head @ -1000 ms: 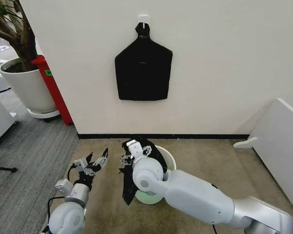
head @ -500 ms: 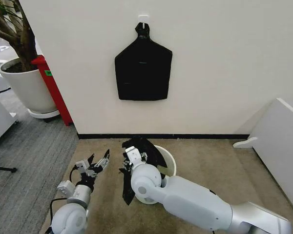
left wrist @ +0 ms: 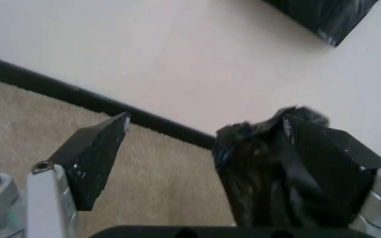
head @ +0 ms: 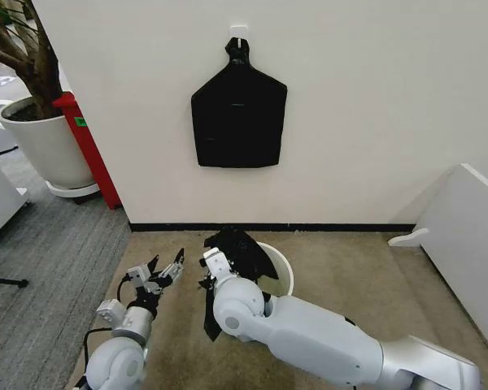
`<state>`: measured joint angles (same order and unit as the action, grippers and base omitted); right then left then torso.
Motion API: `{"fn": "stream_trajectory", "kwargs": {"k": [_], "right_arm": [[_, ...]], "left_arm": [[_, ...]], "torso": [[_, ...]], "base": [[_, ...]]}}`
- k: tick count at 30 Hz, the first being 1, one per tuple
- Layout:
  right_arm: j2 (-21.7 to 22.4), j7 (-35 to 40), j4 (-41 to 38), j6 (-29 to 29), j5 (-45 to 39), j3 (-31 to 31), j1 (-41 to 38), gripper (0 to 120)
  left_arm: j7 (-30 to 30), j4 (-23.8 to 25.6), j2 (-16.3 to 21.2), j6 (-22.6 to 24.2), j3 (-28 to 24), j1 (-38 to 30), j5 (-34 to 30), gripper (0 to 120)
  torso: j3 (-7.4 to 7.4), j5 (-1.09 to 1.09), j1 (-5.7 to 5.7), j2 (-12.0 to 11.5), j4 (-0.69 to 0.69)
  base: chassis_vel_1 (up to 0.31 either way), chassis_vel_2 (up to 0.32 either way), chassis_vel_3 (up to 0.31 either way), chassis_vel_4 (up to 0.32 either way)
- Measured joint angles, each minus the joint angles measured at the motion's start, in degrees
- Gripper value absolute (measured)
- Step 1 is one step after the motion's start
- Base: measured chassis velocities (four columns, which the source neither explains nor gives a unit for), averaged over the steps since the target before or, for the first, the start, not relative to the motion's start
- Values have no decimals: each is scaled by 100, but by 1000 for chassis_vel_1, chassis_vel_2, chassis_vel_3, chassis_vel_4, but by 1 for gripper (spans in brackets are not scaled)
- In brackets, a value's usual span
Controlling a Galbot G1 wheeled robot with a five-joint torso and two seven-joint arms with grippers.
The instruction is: Place the garbage bag over the trash bin.
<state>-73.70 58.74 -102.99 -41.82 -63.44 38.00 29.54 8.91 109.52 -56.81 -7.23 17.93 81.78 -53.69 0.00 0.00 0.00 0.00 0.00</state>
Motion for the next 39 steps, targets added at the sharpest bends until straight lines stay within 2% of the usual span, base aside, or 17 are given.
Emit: {"fn": "stream_trajectory", "kwargs": {"k": [3,15,21,30,36,38,39], "right_arm": [[43,0,-48,0,-2,-18,-16,0],[210,-40,-204,0,-2,-160,-32,0],[230,-109,-204,0,74,-181,-32,0],[348,-177,-286,0,161,-223,22,0],[456,-244,-339,0,260,-297,134,0],[467,-256,-339,0,279,-309,152,0],[480,-281,-340,0,314,-327,163,0]], "left_arm": [[-54,-122,45,38,-68,-78,-7,90],[-128,-495,236,341,-1131,-704,-253,91],[-40,-636,259,449,-1449,-926,-318,91],[268,-927,65,548,-1855,-1414,-336,91],[574,-975,-41,791,-1967,-1624,-357,90],[606,-965,-27,858,-1969,-1634,-357,87],[694,-917,31,1072,-1946,-1640,-351,80]], "torso": [[0,0,0,0,1],[0,0,0,0,0],[0,-1,0,0,0],[0,0,0,0,0],[0,-1,0,0,0],[0,-2,0,0,0],[0,0,0,0,0]], "base": [[0,0,0,0],[0,0,0,0],[0,0,0,0],[0,0,0,0],[0,0,0,0],[0,0,0,0],[0,0,0,0]]}}
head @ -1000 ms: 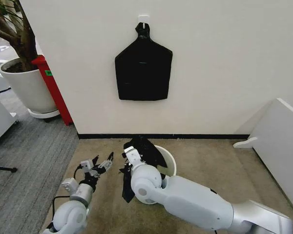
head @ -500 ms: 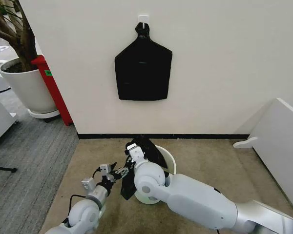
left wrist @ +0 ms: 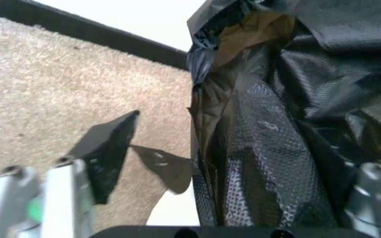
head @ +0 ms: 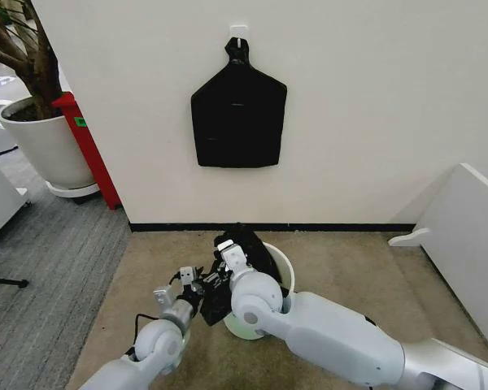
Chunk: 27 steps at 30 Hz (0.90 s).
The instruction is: Place the garbage bag over the trash bin.
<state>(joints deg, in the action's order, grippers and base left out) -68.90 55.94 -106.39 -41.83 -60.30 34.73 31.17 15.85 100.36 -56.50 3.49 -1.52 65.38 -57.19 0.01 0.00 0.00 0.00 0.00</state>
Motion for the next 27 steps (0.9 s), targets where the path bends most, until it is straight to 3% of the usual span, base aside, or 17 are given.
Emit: {"fn": "stream_trajectory", "kwargs": {"k": [4,11,21,27], "right_arm": [[-2,-14,0,0,23,-11,1,0],[-50,-111,44,1,155,-22,36,0],[-125,-143,62,4,204,10,8,0],[-105,-142,61,4,214,25,16,0]], "left_arm": [[188,114,106,351,67,15,-17,70],[305,928,476,1278,456,336,-430,38],[393,992,577,1356,568,390,-474,6],[406,940,523,1312,575,423,-388,5]], "torso": [[0,0,0,0,0],[-1,0,0,0,0],[-1,0,0,0,0],[0,0,0,0,0]], "base": [[0,0,0,0],[0,0,0,0],[0,0,0,0],[0,0,0,0]]}}
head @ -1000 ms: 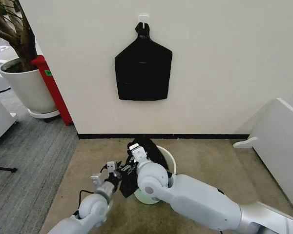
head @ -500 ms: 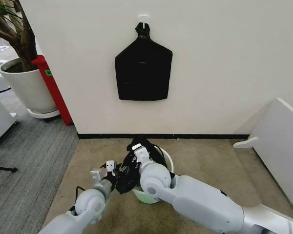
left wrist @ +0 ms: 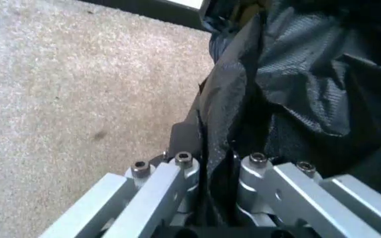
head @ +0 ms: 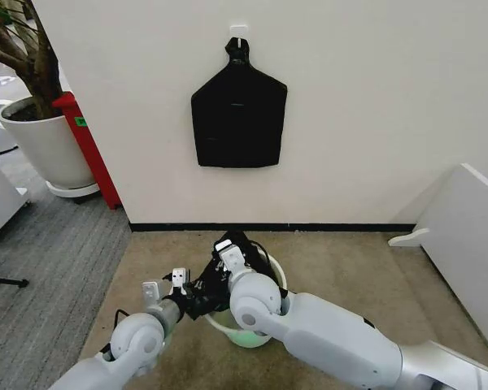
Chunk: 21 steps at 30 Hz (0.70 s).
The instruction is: Place the garbage bag over the trash bin.
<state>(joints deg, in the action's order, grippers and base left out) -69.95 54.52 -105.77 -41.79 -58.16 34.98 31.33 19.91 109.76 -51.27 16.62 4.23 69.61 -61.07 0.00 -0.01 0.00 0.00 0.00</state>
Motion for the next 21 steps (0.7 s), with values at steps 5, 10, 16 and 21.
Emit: {"fn": "stream_trajectory", "kwargs": {"k": [5,10,16,21], "right_arm": [[11,-3,-3,0,9,0,1,0],[11,-5,-41,0,10,-24,-3,0],[30,-1,-418,0,-28,-218,12,0],[140,-1,-696,0,-80,-361,50,0]], "left_arm": [[-3,-18,-34,-44,8,13,78,5],[-19,8,-85,-204,74,74,276,5],[-56,107,-175,-410,203,298,694,5],[-56,174,-309,-469,238,414,805,5]], "torso": [[0,0,0,0,0],[0,3,0,0,0],[0,0,0,0,1],[0,0,0,0,1]], "base": [[0,0,0,0],[0,0,0,0],[0,0,0,0],[0,0,0,0]]}}
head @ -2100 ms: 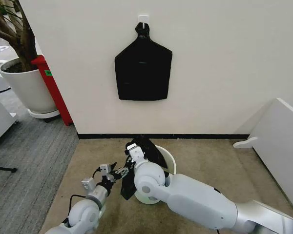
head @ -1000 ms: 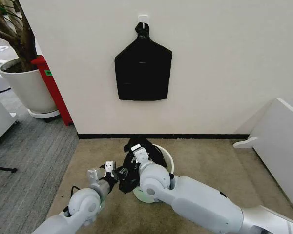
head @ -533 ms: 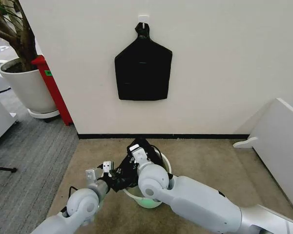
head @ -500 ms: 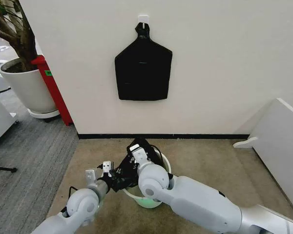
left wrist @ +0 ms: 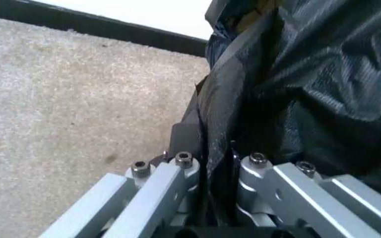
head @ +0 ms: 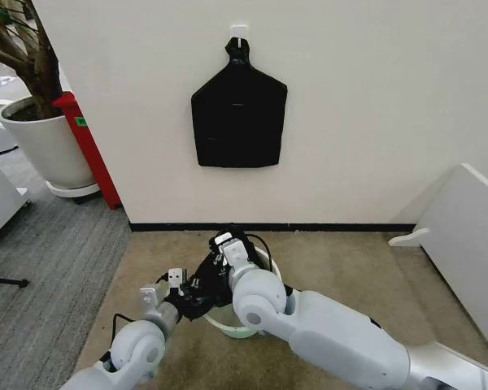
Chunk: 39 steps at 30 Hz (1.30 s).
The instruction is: Place the garbage bag over the trash bin.
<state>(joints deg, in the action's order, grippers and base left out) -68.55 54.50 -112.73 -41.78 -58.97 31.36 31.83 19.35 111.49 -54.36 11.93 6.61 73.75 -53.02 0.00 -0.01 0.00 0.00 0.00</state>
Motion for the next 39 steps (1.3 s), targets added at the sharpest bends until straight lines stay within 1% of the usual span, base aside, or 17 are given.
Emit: {"fn": "stream_trajectory", "kwargs": {"k": [4,11,19,27,30,34,39], "right_arm": [[123,-63,-160,0,10,-220,124,0],[198,-198,-239,0,200,-541,327,0],[460,-409,-459,-2,308,-966,641,0],[619,-637,-613,-5,516,-1361,1182,0],[656,-853,-633,-6,731,-1544,1480,0],[651,-898,-633,-6,766,-1612,1464,0],[695,-925,-622,-5,840,-1643,1439,0]], "left_arm": [[-16,79,-117,-36,30,98,77,5],[-37,110,-202,-78,54,194,125,5],[-47,116,-392,-170,199,295,190,5],[-57,189,-619,-219,538,399,246,5],[-80,265,-710,-238,756,498,257,5],[-96,313,-810,-255,924,564,256,5],[-128,313,-945,-295,1001,604,251,5]], "torso": [[0,0,0,0,0],[0,-1,0,0,0],[0,1,0,0,-1],[0,0,0,0,-1],[0,0,0,0,-2],[0,0,0,0,0],[0,1,0,0,1]], "base": [[0,0,0,0],[0,0,0,0],[0,0,0,0],[0,0,0,0],[0,0,0,0],[0,0,0,0],[0,0,0,0]]}}
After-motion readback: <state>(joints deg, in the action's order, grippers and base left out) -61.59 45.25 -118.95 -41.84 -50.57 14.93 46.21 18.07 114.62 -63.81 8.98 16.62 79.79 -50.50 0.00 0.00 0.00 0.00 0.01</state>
